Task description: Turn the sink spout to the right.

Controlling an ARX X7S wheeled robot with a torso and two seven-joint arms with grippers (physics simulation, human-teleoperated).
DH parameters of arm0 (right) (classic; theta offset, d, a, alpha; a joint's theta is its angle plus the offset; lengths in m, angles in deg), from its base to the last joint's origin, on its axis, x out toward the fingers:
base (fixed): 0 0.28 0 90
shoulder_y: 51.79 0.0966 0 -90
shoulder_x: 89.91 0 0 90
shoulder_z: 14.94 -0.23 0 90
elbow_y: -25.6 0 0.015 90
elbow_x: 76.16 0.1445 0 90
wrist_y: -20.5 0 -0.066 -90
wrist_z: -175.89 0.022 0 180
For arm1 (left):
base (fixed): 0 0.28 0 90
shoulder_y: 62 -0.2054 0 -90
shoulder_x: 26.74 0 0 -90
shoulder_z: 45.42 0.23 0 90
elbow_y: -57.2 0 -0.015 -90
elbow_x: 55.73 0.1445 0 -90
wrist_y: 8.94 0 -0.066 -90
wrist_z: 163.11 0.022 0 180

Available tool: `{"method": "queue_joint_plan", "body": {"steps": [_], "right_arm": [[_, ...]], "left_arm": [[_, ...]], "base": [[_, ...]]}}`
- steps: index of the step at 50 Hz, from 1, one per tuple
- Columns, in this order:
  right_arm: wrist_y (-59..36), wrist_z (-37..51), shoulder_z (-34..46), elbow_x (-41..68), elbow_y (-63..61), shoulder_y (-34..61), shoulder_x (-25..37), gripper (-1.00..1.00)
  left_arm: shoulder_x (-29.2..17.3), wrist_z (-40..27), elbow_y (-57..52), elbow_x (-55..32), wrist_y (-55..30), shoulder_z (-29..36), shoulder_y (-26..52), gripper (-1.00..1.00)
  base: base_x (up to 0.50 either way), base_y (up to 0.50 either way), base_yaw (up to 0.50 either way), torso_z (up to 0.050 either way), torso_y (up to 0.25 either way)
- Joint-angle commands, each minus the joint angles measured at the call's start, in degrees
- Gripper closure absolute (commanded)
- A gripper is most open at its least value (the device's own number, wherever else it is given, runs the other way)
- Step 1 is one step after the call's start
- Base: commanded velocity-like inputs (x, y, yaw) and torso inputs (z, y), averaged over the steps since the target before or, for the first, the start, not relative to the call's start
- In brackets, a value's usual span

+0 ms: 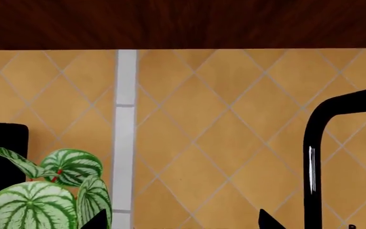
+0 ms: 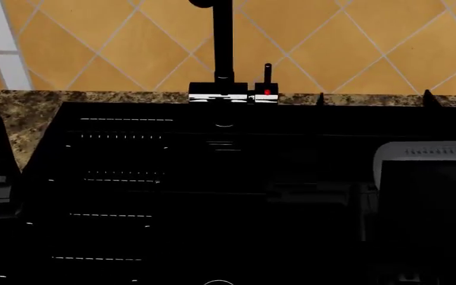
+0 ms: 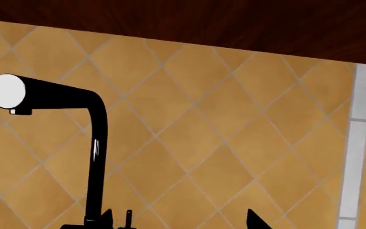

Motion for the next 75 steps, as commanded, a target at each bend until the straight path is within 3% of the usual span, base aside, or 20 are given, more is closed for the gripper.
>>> {"method": "queue_joint_plan", "body": {"steps": [1, 16, 45, 75], "right_arm": [[-4.54, 0.81, 1.93, 2.86, -1.27, 5.88, -2.3, -1.0], [-9.07, 1.69, 4.31, 6.91, -1.82, 11.13, -6.36, -1.0], [-2.8, 1.67, 9.17, 6.62, 9.36, 16.7, -12.84, -1.0], [0.3, 3.18, 14.26, 4.95, 16.61, 20.01, -13.37, -1.0]], "left_arm": [[0.03, -0.02, 0.71, 0.1, 0.73, 0.43, -0.38, -1.0], [-0.03, -0.11, 1.37, -0.11, 0.86, 0.85, 0.21, -1.0], [-0.61, -0.51, 1.35, -0.53, 1.1, 1.11, -0.12, -1.0], [-0.9, -0.73, 1.89, -1.04, 1.9, 1.31, -0.25, -1.0]], "base": [[0.0, 0.0, 0.0, 0.0, 0.0], [0.0, 0.0, 0.0, 0.0, 0.0], [0.0, 0.0, 0.0, 0.0, 0.0], [0.0, 0.0, 0.0, 0.0, 0.0]]}}
